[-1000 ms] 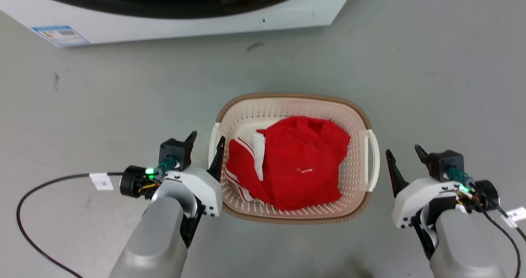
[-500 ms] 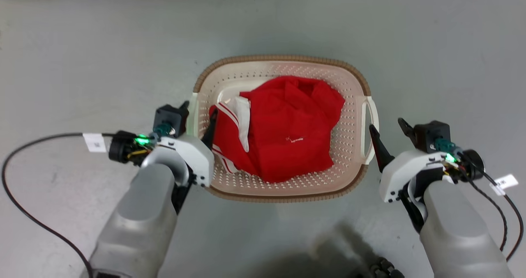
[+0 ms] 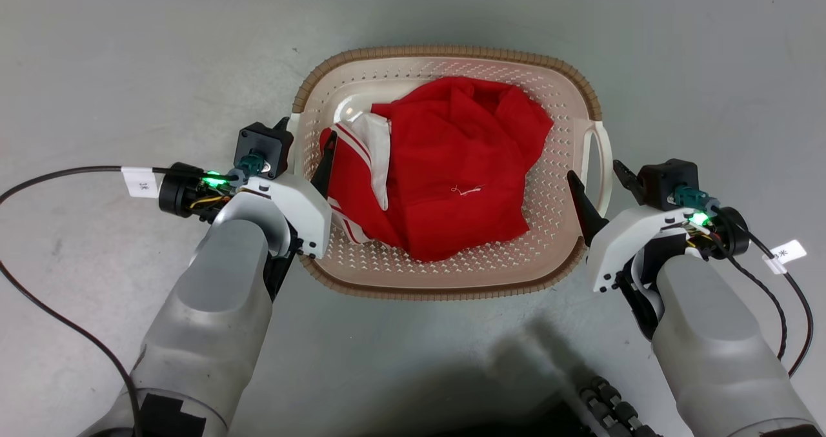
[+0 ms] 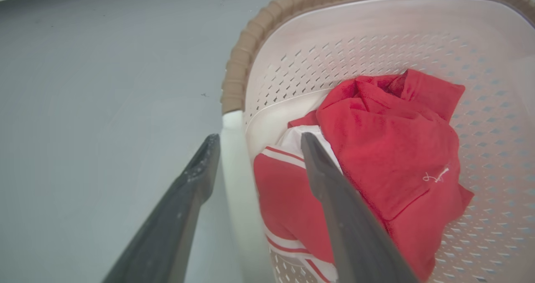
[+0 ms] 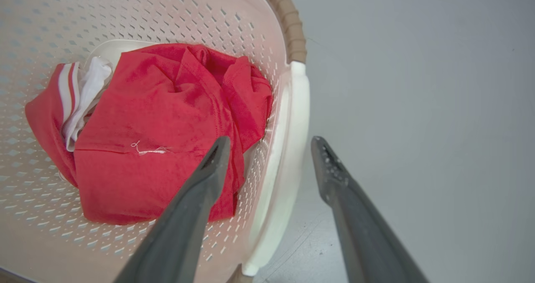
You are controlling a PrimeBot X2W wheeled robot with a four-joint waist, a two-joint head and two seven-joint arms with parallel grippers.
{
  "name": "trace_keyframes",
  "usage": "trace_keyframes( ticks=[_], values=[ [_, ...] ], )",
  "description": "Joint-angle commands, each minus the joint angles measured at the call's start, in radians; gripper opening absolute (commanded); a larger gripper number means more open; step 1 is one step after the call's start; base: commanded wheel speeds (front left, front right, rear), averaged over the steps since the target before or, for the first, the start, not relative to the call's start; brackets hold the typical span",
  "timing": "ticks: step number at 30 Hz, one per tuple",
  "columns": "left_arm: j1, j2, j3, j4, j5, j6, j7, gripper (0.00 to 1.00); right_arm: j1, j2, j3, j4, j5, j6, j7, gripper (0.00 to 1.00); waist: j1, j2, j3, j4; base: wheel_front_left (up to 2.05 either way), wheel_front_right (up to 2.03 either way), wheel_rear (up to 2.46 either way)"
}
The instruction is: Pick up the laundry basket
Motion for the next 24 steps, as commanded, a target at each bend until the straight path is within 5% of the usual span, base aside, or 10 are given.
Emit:
trace_keyframes(
  ticks=[1, 24],
  values=[
    [-0.015, 0.004, -0.003, 0.006, 0.005, -0.001, -0.003, 1.0, -0.019, -0.002, 0.005, 0.006, 0.011, -0.001, -0.002, 1.0, -0.0002, 0.0001, 0.009, 0.0, 0.0, 0.0, 0.0],
    [-0.095, 0.005, -0.049, 0.075, 0.021, 0.003, 0.004, 1.0, -0.098, -0.001, 0.099, 0.085, 0.132, -0.001, -0.002, 1.0, -0.0002, 0.0001, 0.097, 0.001, 0.0, 0.0, 0.0]
  ],
)
